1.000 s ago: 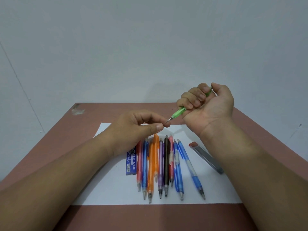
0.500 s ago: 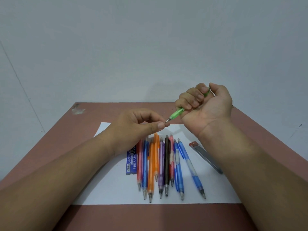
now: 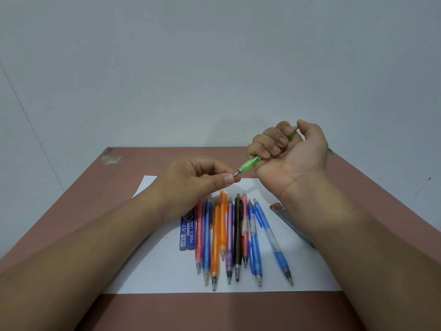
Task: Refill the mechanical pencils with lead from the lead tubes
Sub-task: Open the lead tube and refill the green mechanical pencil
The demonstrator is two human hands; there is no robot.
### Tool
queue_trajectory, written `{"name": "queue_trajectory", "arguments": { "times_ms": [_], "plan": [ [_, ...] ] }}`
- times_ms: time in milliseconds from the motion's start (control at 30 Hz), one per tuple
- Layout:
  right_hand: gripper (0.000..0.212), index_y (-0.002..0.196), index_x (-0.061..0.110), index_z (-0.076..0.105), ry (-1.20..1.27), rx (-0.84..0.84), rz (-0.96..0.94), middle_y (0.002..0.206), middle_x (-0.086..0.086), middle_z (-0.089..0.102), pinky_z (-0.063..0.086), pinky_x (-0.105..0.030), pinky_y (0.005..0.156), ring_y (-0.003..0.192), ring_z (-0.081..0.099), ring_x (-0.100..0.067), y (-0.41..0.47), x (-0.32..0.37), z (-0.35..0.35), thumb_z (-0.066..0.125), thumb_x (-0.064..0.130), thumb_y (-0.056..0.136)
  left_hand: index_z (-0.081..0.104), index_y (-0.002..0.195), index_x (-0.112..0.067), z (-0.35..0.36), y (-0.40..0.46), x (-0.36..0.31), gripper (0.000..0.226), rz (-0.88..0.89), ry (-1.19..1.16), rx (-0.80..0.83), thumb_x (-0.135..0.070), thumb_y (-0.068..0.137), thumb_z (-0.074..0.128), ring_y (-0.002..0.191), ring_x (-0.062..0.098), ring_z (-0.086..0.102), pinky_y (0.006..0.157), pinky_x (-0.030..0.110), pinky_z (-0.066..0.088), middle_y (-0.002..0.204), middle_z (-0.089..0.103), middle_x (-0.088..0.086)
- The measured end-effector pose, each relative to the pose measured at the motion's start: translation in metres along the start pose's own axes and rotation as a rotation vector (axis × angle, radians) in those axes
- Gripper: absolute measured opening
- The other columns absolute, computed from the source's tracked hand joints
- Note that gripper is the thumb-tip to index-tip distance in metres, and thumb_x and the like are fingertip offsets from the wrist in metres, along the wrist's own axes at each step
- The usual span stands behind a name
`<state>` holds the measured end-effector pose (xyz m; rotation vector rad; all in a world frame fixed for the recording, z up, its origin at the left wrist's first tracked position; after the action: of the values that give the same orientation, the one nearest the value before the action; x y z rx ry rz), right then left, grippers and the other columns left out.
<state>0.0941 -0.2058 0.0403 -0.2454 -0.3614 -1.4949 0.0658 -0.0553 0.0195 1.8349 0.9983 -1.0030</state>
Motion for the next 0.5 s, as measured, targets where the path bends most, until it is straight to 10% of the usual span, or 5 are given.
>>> {"name": "queue_trajectory", "arguments": {
  "times_ms": [300, 500],
  "plan": [
    [0.042, 0.079, 0.012, 0.055, -0.097, 0.017, -0.017, 0.062, 0.001, 0.040, 0.036, -0.026, 0.050, 0.049, 0.037, -0.013, 0.001, -0.006, 0.003, 0.042, 0.044, 0.104, 0.079, 0.088, -0.033, -0.005, 0.000, 0.003, 0.026, -0.017, -0.013, -0.048, -0.055, 0.076, 0.073, 0.102, 0.018, 0.071, 0.102, 0.052, 0.051, 0.100, 0.078, -0.003],
    [0.027, 0.119, 0.014, 0.072, -0.786, -0.057, -0.047, 0.091, -0.003, 0.057, 0.055, -0.034, 0.075, 0.083, 0.058, -0.018, -0.003, -0.012, 0.000, 0.054, 0.029, 0.104, 0.076, 0.087, -0.035, -0.010, -0.001, 0.008, 0.025, -0.061, 0.079, -0.074, -0.055, 0.075, 0.066, 0.089, 0.014, 0.074, 0.092, 0.050, 0.057, 0.092, 0.077, -0.005]
  ]
}}
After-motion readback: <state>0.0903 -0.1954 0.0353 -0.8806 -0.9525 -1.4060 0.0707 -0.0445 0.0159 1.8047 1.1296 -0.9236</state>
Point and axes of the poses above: each hand's wrist, its own y-axis towards the middle knuckle, its own z-axis out of the palm, x = y × z, the point moved 8 cm from there along y, towards the middle knuckle
